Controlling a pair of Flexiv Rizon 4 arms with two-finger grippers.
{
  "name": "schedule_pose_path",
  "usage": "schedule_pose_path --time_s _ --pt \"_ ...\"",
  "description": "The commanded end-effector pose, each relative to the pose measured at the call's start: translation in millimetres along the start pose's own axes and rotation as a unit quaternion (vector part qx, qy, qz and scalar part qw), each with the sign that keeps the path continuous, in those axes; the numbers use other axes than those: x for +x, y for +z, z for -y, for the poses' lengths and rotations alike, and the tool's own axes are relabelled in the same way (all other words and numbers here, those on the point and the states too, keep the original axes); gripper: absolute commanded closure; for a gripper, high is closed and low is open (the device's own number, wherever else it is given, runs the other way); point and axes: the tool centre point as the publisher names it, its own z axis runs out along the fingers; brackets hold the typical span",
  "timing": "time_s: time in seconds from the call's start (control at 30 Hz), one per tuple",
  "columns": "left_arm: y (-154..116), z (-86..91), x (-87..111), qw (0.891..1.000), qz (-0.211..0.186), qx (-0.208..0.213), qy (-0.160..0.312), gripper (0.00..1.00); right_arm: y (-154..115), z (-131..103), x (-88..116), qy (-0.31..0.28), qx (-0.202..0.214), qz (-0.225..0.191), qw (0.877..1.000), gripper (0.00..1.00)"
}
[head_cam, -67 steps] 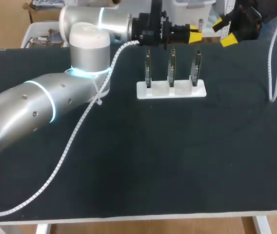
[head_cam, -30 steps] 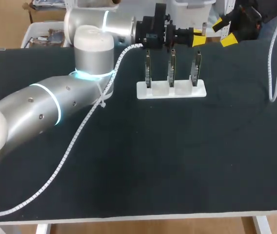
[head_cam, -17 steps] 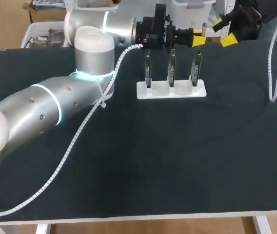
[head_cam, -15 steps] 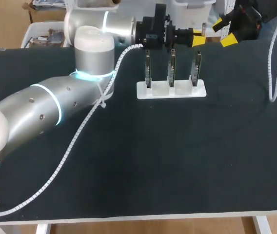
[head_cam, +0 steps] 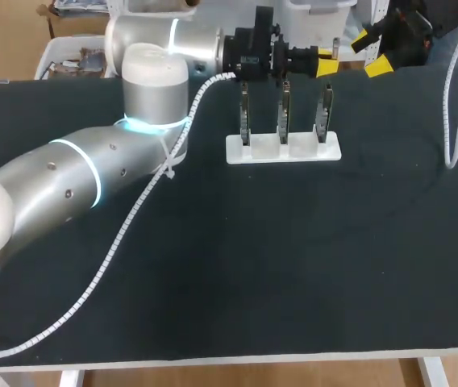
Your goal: Pick up the optical module with the left hand, and insert it into the network port with the right hand.
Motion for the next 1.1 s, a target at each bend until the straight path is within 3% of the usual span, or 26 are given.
schedule_pose_path --time_s 0.03,1.1 --pt "2.4 -11.0 1.2 0.999 0.0 0.042 -0.001 1.0 -1.9 8.1 -1.4 0.001 -0.193 -0.001 0.981 0.0" --pt "4.5 -13.2 3.0 0.999 -0.003 0.042 -0.001 1.0 -1.9 8.1 -1.4 0.001 -0.193 -0.001 0.981 0.0"
